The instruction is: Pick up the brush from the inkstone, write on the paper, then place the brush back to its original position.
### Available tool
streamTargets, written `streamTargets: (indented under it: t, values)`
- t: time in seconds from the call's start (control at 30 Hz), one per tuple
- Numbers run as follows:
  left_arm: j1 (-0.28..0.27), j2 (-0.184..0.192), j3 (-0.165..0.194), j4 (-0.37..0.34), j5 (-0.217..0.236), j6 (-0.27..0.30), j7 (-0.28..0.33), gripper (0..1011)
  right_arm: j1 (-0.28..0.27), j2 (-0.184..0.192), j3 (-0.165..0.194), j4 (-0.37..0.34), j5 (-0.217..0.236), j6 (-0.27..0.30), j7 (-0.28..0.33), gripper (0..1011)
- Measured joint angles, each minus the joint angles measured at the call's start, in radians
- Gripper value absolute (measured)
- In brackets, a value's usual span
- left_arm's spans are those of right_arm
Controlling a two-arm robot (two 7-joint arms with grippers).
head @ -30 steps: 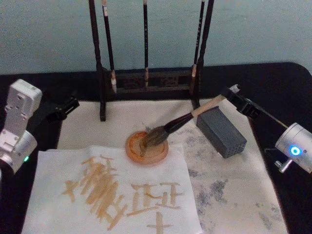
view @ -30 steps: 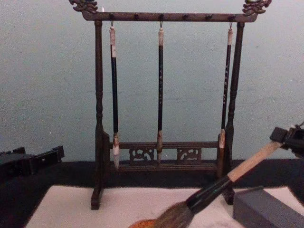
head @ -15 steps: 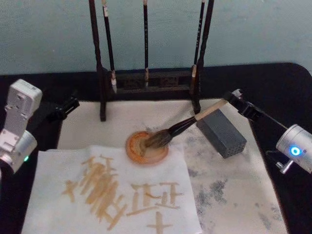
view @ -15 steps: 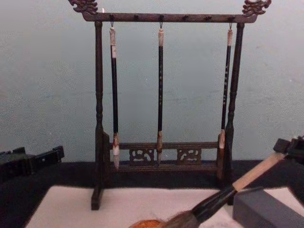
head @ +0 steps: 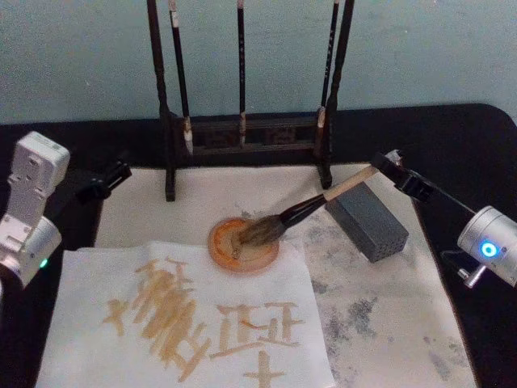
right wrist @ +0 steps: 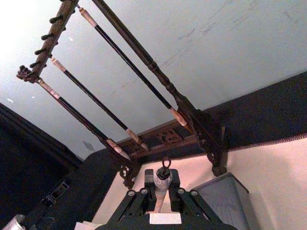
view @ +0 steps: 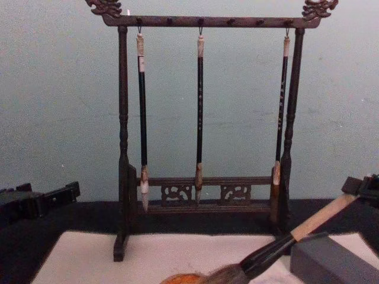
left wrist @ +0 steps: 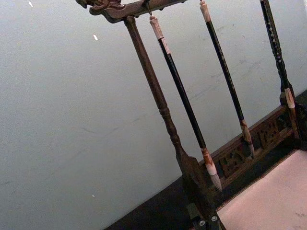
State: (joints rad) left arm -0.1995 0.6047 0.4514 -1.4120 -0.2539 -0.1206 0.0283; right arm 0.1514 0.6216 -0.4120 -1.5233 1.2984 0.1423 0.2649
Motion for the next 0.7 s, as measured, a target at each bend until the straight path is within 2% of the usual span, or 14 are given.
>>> streamTargets:
  t: [0.2,0.57,0.6,0.7]
  values:
    - [0.0,0.0,0.0,0.0,0.0,0.0,0.0,1002,0.0,0.0,0.0,0.0,0.0,0.0,0.002,195]
    - [0.0,0.0,0.0,0.0,0.0,0.0,0.0,1002,-0.003,0.014,-0.001,-0.013,-0.014,-0.003,-0.016,566]
    - [0.0,0.0,0.0,0.0,0.0,0.0,0.0,1002,-0.003,0.016,-0.002,-0.015,-0.016,-0.003,-0.019,629]
    - [0.0,0.0,0.0,0.0,0.0,0.0,0.0,1002,-0.004,0.024,-0.005,-0.024,-0.032,-0.001,-0.033,689]
